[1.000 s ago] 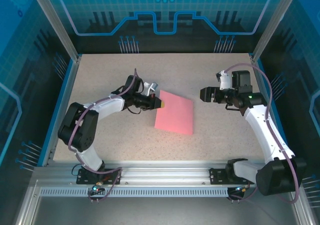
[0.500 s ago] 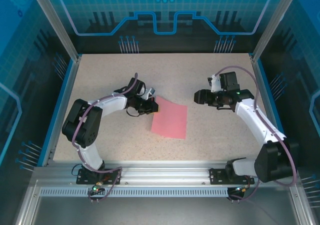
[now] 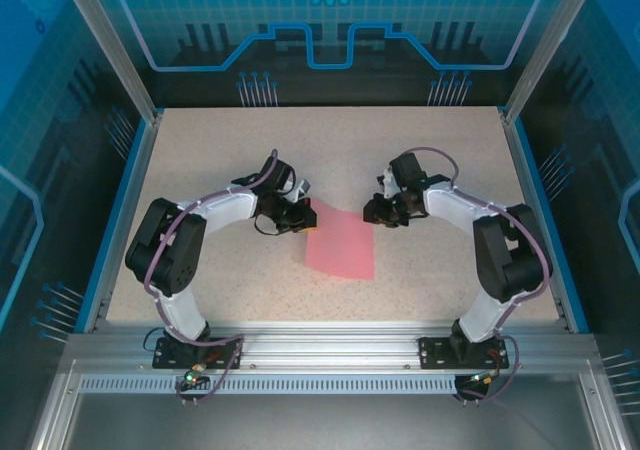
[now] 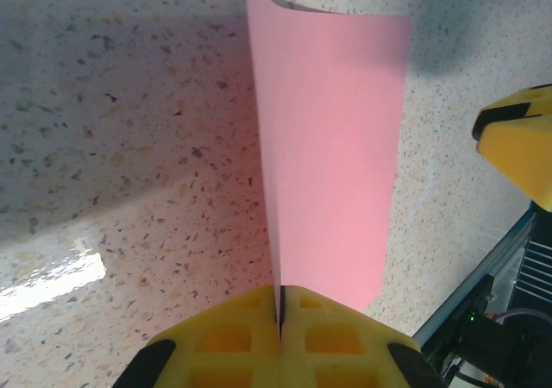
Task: Fold a paper plane with a square sheet of paper (fold left side to right side)
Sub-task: First fold in half a square sheet of paper at the center of the table.
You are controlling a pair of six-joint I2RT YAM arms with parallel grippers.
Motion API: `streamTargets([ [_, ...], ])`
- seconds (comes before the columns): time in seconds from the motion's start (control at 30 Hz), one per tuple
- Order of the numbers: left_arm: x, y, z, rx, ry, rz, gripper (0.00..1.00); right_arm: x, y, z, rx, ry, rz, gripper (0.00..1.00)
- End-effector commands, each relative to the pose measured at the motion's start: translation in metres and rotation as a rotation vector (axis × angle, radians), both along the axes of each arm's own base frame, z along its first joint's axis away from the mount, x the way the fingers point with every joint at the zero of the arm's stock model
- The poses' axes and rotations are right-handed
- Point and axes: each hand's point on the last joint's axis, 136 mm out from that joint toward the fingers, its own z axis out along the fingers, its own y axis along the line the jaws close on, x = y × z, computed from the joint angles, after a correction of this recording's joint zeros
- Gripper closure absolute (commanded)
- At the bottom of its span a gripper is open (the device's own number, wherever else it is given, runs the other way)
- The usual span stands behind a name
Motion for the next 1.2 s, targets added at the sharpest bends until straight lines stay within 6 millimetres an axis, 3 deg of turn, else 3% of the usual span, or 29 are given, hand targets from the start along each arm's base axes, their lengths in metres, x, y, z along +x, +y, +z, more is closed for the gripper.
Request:
streamTargets([
  [0.0, -0.002, -0.002, -0.001, 0.024, 0.038, 0.025, 0.95, 0.007, 0.013, -0.005, 0.016, 0.017, 0.007, 0.76],
  [0.3, -0.007, -0.01, -0.002, 0.02, 0.05, 0.004, 0.87, 0.001, 0.012, -0.036, -0.042, 0.09, 0.014, 0.77],
  [0.67, -0.004, -0.04, 0.034, -0.137, 0.019, -0.037, 0.5, -0.014, 0.001, -0.056, -0.118, 0.137, 0.024, 0.77],
  [1.0, -0.004, -0.076, 0.03, -0.22, 0.064, -0.073, 0.44, -0.007, 0.009, -0.049, -0.057, 0.088, 0.028, 0.74],
  [1.17, -0.001, -0.078, 0.02, -0.197, 0.074, -0.06, 0.46, 0.004, 0.008, -0.026, -0.032, 0.007, 0.012, 0.71],
])
